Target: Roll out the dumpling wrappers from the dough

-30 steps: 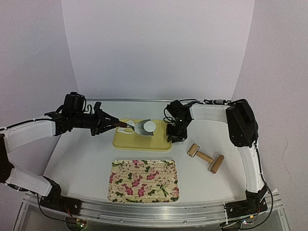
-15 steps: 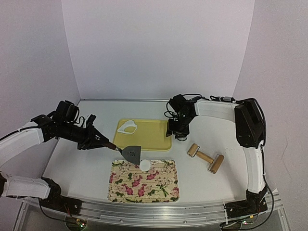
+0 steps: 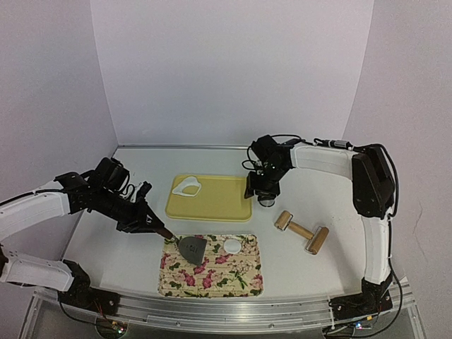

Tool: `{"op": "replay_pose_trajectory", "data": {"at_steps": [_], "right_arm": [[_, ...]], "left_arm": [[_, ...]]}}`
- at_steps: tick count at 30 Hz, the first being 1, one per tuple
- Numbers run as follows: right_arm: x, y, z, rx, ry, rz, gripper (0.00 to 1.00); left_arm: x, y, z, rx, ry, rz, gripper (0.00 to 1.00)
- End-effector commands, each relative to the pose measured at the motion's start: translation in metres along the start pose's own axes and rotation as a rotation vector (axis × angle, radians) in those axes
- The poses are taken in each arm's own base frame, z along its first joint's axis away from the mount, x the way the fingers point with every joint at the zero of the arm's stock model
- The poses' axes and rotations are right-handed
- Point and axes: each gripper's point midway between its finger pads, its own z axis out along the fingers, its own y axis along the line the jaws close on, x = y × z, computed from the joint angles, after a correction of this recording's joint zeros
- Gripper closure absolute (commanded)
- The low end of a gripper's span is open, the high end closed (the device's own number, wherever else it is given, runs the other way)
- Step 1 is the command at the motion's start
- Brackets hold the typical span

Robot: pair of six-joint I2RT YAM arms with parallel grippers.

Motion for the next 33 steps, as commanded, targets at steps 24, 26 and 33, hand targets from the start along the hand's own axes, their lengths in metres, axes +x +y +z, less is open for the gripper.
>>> {"op": "replay_pose_trajectory", "data": {"at_steps": [24, 26, 33], "right_arm": [[-0.047, -0.149, -0.199, 0.048, -0.556, 0.161, 0.14], [-0.043, -0.151, -0.204, 0.038, -0.588, 0.162, 0.14], [-0.031, -0.152, -0.201, 0.005, -0.617, 0.166, 0.13]], "left_arm": [[-0.181, 0.128, -0.119, -0.066, -0.857, -0.327, 1.00], [-0.179, 0.136, -0.113, -0.070, -0.873, -0.323, 1.00], [-0.169, 0.164, -0.083, -0.098, -0.828, -0.348, 0.99]]}}
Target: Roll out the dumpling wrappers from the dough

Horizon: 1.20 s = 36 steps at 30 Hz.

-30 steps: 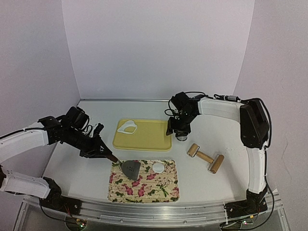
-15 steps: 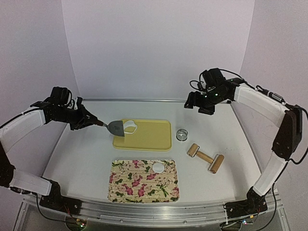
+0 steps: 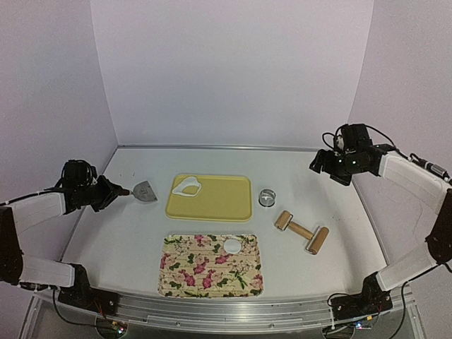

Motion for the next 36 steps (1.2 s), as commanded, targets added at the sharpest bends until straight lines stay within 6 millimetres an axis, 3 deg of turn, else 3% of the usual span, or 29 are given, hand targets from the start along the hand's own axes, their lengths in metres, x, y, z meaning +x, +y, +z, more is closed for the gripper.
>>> {"op": "replay_pose_trajectory", "data": {"at_steps": [1, 6, 15, 20, 22, 27, 30, 36], "right_arm": [[-0.013, 0.009, -0.006, -0.058, -0.091, 0.003, 0.13], [-0.005, 0.004, -0.004, -0.056, -0.096, 0.024, 0.14], [-0.002, 0.003, 0.003, -0.057, -0.080, 0.023, 0.15], [-0.004, 0.007, 0.009, -0.071, -0.077, 0.025, 0.16], [-0.005, 0.008, 0.010, -0.072, -0.077, 0.022, 0.16], [-0.006, 0.004, 0.013, -0.050, -0.079, 0.013, 0.15], [-0.008, 0.003, 0.014, -0.039, -0.083, -0.010, 0.02], [-0.016, 0.002, -0.001, -0.023, -0.131, -0.094, 0.02]], "left_arm": [[-0.013, -0.007, 0.009, 0.063, -0.075, 0.017, 0.98], [0.011, 0.010, 0.021, 0.052, 0.011, -0.022, 0.88], [0.041, 0.041, 0.016, -0.041, 0.077, -0.115, 0.58], [0.052, 0.050, 0.021, -0.060, 0.118, -0.126, 0.53], [0.051, 0.050, 0.021, -0.066, 0.123, -0.118, 0.46], [0.042, 0.052, 0.014, -0.125, 0.098, -0.078, 0.15], [0.031, 0.043, 0.004, -0.128, 0.071, -0.035, 0.01], [-0.005, 0.018, -0.034, -0.172, -0.046, 0.077, 0.00]]}}
